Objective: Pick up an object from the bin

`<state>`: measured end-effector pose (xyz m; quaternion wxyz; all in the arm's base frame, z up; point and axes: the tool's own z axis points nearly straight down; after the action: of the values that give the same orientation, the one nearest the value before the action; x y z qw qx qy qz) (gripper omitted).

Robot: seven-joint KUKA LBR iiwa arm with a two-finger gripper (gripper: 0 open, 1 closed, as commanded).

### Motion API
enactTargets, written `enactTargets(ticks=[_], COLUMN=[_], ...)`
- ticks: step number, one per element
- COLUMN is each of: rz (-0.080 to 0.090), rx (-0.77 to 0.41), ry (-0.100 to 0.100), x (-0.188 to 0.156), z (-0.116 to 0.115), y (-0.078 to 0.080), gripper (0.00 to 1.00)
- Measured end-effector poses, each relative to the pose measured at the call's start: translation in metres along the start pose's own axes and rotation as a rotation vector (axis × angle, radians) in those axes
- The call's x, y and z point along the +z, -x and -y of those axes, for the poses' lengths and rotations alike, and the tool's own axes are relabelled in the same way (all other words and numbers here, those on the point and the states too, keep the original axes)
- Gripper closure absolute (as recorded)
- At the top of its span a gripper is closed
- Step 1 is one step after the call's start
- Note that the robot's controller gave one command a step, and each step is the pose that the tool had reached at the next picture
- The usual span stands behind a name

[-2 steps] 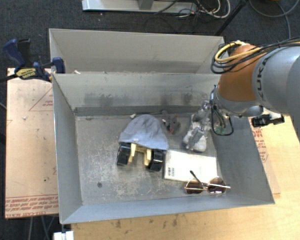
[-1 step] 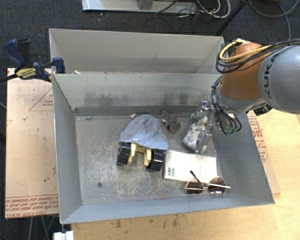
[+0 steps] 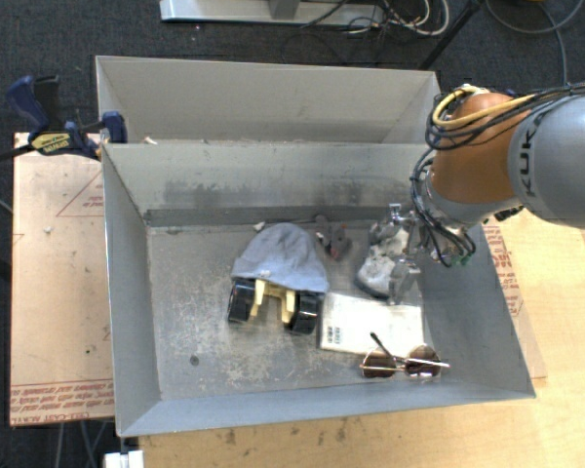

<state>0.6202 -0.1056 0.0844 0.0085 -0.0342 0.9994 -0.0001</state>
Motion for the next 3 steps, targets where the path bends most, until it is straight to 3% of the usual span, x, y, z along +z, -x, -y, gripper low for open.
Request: enactTargets(ticks=[1, 3], rz=[0.012, 0.009], rx=[-0.173, -0.173], ry=[-0.002, -0.002], x=[0.0048, 0.0016], z=[0.0021, 0.0019], y=[0.0091, 0.0083], gripper=[1.0, 1.0])
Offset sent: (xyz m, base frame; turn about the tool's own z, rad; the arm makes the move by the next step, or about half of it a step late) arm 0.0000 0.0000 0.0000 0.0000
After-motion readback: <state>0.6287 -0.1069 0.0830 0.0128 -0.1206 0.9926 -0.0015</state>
